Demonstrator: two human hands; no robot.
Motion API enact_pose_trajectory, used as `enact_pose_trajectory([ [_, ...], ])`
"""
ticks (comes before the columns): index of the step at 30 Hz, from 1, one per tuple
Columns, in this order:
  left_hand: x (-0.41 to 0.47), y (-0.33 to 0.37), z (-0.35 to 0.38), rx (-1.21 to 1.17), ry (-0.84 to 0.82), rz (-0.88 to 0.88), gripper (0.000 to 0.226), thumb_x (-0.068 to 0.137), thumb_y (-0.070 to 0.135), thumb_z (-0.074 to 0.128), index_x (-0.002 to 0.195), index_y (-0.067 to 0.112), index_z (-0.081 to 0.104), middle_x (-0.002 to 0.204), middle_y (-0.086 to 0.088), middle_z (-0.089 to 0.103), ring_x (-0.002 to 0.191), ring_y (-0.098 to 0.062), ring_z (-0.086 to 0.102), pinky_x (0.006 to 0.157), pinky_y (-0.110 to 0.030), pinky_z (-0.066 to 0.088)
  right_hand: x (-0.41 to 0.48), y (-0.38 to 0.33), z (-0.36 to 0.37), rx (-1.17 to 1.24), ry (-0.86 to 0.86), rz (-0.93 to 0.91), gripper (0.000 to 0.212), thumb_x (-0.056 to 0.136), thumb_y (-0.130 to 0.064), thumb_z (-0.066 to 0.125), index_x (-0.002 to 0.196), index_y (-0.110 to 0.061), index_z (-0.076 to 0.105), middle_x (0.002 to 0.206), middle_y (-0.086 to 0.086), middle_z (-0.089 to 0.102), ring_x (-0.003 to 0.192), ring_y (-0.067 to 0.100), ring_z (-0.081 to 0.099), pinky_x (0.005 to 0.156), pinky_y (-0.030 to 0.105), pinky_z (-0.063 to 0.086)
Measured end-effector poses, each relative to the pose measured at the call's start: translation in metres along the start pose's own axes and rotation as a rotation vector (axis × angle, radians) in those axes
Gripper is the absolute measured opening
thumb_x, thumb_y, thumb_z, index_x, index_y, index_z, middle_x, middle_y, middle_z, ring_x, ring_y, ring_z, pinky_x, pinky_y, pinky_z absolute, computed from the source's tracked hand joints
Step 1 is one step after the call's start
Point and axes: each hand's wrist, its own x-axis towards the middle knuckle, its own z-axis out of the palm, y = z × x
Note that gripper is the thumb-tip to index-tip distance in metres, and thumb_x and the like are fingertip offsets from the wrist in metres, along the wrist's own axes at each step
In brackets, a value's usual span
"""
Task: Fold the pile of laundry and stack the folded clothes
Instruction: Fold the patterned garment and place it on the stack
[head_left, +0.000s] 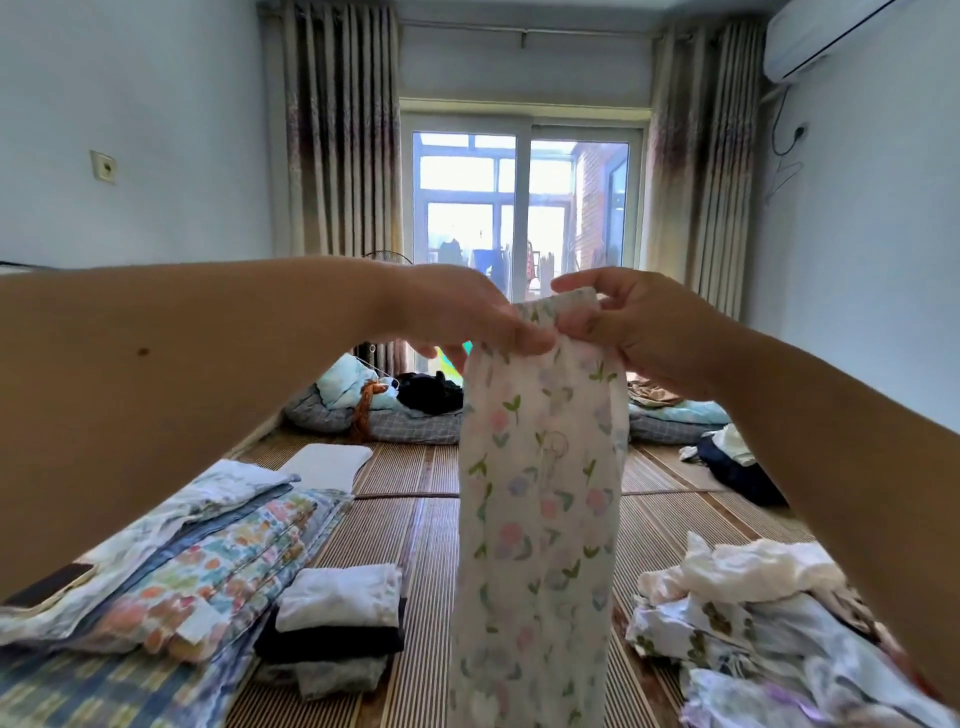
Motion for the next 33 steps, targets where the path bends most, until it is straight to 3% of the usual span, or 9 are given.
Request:
enact_pose_trajectory([
  [3,0.009,-0.001,0.011,-0.113,0.172,0.040,0.013,0.084,0.025,0.071,0.087,0.021,0.060,0.092,-0.004,0.067,0.085,-0.020,0.066,0.077,-0.036,0.059,-0.005,0.003,-0.002,-0.070,-0.061,0.094,0.038,0.070,-0.021,0.076,0.105,-0.008,0.069,0.105,0.015,0.071,0.098,0.032,0.069,0.090,0.048,0.055],
  [7,0.023,-0.012,0.013,-0.369,0.109,-0.019,0.031,0.080,0.018,0.076,0.102,0.031,0.058,0.110,-0.005,0.066,0.101,-0.024,0.064,0.091,-0.038,0.053,-0.004,0.009,-0.008,-0.093,0.000,0.187,0.040,0.056,-0.029,0.081,0.092,-0.013,0.070,0.096,0.009,0.072,0.098,0.032,0.067,0.094,0.049,0.051],
  [10,0.037,-0.017,0.018,-0.316,0.088,-0.127,0.012,0.078,0.022,0.076,0.087,0.020,0.069,0.089,-0.001,0.068,0.073,-0.014,0.055,0.065,-0.025,0.038,0.003,0.016,-0.007,-0.148,0.017,0.241,0.019,0.070,-0.021,0.081,0.080,-0.022,0.065,0.083,0.005,0.064,0.078,0.024,0.052,0.050,0.023,0.039],
  [14,0.075,-0.034,0.031,-0.252,0.101,-0.320,0.016,0.083,0.020,0.073,0.098,0.014,0.072,0.076,-0.001,0.047,0.059,-0.012,0.033,0.052,-0.023,0.025,0.032,0.034,-0.005,-0.218,0.003,0.370,0.016,0.081,-0.012,0.074,0.079,-0.019,0.060,0.072,0.001,0.056,0.057,0.011,0.038,0.038,0.015,0.028],
  [17,0.106,-0.044,0.045,-0.384,0.147,-0.394,0.019,0.090,0.015,0.066,0.107,0.005,0.064,0.080,-0.001,0.060,0.048,-0.008,0.052,0.045,-0.018,0.044,0.059,0.053,0.004,-0.224,0.083,0.409,0.014,0.083,-0.006,0.072,0.081,-0.014,0.061,0.070,0.003,0.060,0.050,0.010,0.052,0.041,0.018,0.046],
  [20,0.139,-0.049,0.050,-0.354,0.267,-0.357,0.010,0.095,0.014,0.058,0.102,0.008,0.062,0.097,-0.011,0.068,0.076,-0.022,0.072,0.065,-0.033,0.060,0.089,0.076,0.008,-0.142,0.236,0.331,0.015,0.083,-0.006,0.072,0.085,-0.014,0.059,0.085,0.010,0.068,0.057,0.015,0.067,0.061,0.030,0.060],
  [23,0.167,-0.052,0.038,-0.173,0.394,-0.187,0.019,0.099,0.009,0.043,0.111,0.007,0.058,0.111,-0.013,0.065,0.099,-0.028,0.067,0.080,-0.036,0.056,0.118,0.090,0.003,-0.103,0.367,0.173,0.018,0.082,-0.011,0.070,0.079,-0.019,0.054,0.094,0.014,0.068,0.081,0.025,0.068,0.075,0.038,0.058],
  [26,0.186,-0.053,0.020,-0.076,0.566,-0.035,0.030,0.098,0.009,0.039,0.122,0.007,0.057,0.121,-0.014,0.060,0.113,-0.030,0.058,0.094,-0.035,0.048,0.141,0.089,-0.006,-0.108,0.451,0.048,0.019,0.079,-0.018,0.069,0.073,-0.021,0.051,0.097,0.017,0.066,0.097,0.035,0.067,0.072,0.039,0.055],
  [33,0.195,-0.061,0.005,-0.263,0.633,0.132,0.011,0.094,0.012,0.045,0.096,0.018,0.054,0.085,0.005,0.054,0.090,-0.017,0.052,0.076,-0.027,0.044,0.155,0.077,-0.015,-0.160,0.507,-0.082,0.019,0.084,-0.012,0.061,0.076,-0.023,0.048,0.107,0.016,0.063,0.104,0.033,0.063,0.076,0.038,0.054],
])
